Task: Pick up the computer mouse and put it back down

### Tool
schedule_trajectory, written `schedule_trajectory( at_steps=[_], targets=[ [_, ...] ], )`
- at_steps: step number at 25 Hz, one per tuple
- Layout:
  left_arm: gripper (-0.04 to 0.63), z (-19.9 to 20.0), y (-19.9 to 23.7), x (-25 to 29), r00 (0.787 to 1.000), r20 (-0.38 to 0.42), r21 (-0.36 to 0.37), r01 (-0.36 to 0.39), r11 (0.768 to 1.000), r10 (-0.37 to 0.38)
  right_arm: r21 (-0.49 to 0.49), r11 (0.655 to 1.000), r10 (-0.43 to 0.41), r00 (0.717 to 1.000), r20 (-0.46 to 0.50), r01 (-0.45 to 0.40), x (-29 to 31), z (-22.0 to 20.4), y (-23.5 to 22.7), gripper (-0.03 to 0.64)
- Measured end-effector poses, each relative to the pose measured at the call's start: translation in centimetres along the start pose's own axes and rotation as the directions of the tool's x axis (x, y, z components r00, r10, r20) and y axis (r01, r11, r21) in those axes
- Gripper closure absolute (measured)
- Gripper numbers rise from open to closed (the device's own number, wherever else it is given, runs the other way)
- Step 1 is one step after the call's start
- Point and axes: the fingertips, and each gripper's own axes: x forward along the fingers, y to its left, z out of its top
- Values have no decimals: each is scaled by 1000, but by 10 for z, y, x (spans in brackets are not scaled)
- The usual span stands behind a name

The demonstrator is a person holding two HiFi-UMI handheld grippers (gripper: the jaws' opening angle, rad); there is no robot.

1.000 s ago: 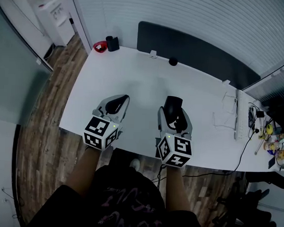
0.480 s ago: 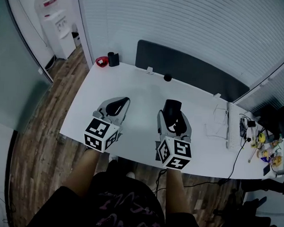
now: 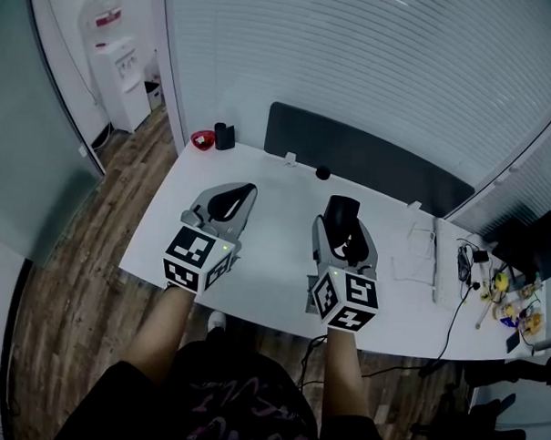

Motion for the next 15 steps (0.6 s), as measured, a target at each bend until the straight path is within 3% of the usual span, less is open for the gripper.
schedule_trajectory(
  at_steps=[15],
  targets=[
    [594, 34, 20, -10, 998, 53, 44, -44, 998, 42, -19, 1000, 24, 998, 58, -23, 2, 30, 10, 312]
  ],
)
